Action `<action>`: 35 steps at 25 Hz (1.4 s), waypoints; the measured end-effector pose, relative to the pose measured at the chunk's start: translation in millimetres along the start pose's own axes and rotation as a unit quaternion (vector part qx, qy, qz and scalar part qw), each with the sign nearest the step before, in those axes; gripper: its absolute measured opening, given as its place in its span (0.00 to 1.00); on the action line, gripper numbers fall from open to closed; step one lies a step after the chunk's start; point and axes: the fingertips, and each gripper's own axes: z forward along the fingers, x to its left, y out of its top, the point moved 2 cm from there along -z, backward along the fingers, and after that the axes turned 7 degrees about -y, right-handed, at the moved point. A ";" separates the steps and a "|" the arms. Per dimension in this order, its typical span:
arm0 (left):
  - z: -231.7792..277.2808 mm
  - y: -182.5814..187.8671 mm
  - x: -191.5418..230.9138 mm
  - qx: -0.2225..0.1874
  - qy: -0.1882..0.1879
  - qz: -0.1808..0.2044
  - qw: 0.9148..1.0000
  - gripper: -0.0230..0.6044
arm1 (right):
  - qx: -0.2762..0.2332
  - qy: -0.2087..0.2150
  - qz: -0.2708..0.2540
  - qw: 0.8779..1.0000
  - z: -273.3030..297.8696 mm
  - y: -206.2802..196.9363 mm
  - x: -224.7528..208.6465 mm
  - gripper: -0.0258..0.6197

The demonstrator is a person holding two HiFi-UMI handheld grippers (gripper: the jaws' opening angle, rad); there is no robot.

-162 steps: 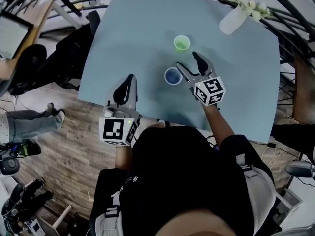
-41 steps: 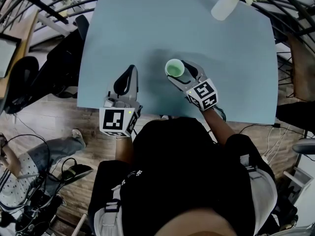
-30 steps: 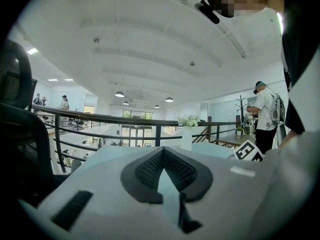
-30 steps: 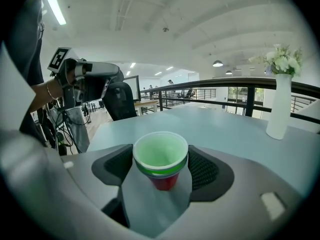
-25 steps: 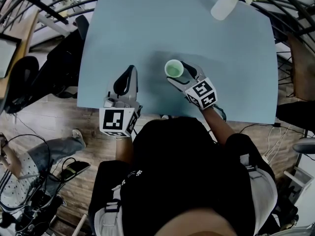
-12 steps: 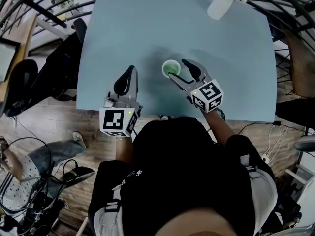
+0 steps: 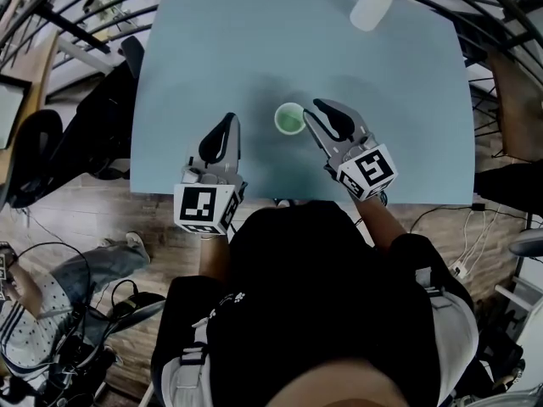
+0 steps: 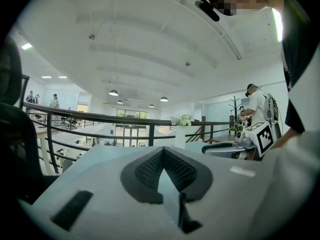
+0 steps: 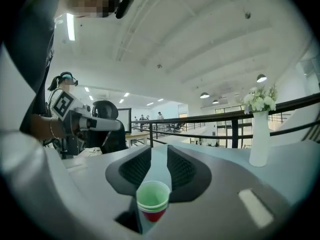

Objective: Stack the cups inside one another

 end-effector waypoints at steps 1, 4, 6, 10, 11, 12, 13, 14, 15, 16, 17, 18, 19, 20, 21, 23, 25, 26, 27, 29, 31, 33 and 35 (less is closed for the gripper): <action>0.9 -0.5 -1.7 0.001 -0.002 0.000 1.000 0.01 | -0.007 -0.001 0.001 1.000 -2.3 3.8 -1.0 0.18; 1.8 -3.6 -3.3 0.003 -0.007 -0.001 1.000 0.01 | -0.017 0.000 0.006 1.000 -4.8 11.9 -1.7 0.06; 1.8 -4.2 -2.2 0.002 -0.008 -0.002 1.000 0.01 | -0.019 0.004 0.005 1.000 -3.0 14.5 0.6 0.06; 2.9 -5.1 -4.7 0.002 -0.011 -0.004 1.000 0.01 | -0.024 0.008 0.000 1.000 -3.3 17.5 3.1 0.06; 2.9 -5.4 -5.0 0.002 -0.011 -0.005 1.000 0.01 | -0.025 0.007 -0.001 1.000 -3.8 18.1 3.2 0.06; 2.5 -5.7 -4.8 0.001 -0.011 -0.006 1.000 0.01 | -0.025 0.007 -0.003 1.000 -3.9 18.3 3.6 0.06; 1.8 -6.2 -4.0 0.001 -0.010 -0.006 1.000 0.01 | -0.026 0.008 -0.003 1.000 -3.4 18.4 4.4 0.06; 1.0 -6.7 -3.1 0.001 -0.010 -0.007 1.000 0.01 | -0.026 0.009 -0.003 1.000 -2.8 18.3 5.6 0.06; 0.1 -7.3 -2.3 0.001 -0.009 -0.008 1.000 0.01 | -0.025 0.010 -0.003 1.000 -2.3 18.2 6.7 0.06; -0.6 -7.8 -1.8 0.001 -0.009 -0.009 1.000 0.01 | -0.024 0.011 -0.004 1.000 -1.9 18.0 7.6 0.06; -1.0 -8.3 -1.5 0.001 -0.008 -0.010 1.000 0.01 | -0.023 0.012 -0.005 1.000 -1.8 17.9 8.1 0.06; -1.2 -8.6 -1.5 0.001 -0.008 -0.011 1.000 0.01 | -0.021 0.012 -0.007 1.000 -1.9 17.9 8.3 0.06; -1.4 -8.8 -1.7 0.001 -0.008 -0.011 1.000 0.01 | -0.019 0.012 -0.009 1.000 -2.0 18.0 8.3 0.06; -1.6 -8.9 -1.8 0.001 -0.008 -0.011 1.000 0.01 | -0.018 0.012 -0.010 1.000 -2.1 18.2 8.4 0.06; -2.0 -9.0 -1.8 0.001 -0.007 -0.010 1.000 0.01 | -0.018 0.012 -0.009 1.000 -2.2 18.5 8.5 0.06; -2.8 -9.3 -1.2 0.001 -0.006 -0.011 1.000 0.01 | -0.019 0.013 -0.006 1.000 -1.8 19.4 8.8 0.06; -3.6 -9.4 -0.8 0.002 -0.005 -0.011 1.000 0.01 | -0.020 0.015 -0.004 1.000 -1.4 20.1 9.5 0.06; -3.8 -9.4 -1.1 0.002 -0.004 -0.011 1.000 0.01 | -0.020 0.015 -0.003 1.000 -1.5 20.4 9.7 0.06; -3.7 -9.4 -1.5 0.002 -0.004 -0.011 1.000 0.01 | -0.020 0.015 -0.003 1.000 -1.8 20.7 9.6 0.06; -3.0 -9.3 -2.3 0.002 -0.004 -0.011 1.000 0.01 | -0.022 0.014 -0.001 1.000 -2.2 21.2 8.4 0.06; -2.0 -9.5 -2.8 0.002 -0.005 -0.010 1.000 0.01 | -0.023 0.013 0.000 1.000 -2.6 21.4 7.2 0.06; -0.8 -9.5 -3.0 0.002 -0.006 -0.008 1.000 0.01 | -0.024 0.013 -0.001 1.000 -2.6 21.4 6.3 0.06; 0.4 -9.0 -3.2 0.002 -0.007 -0.008 1.000 0.01 | -0.025 0.013 0.000 1.000 -2.5 22.1 5.5 0.06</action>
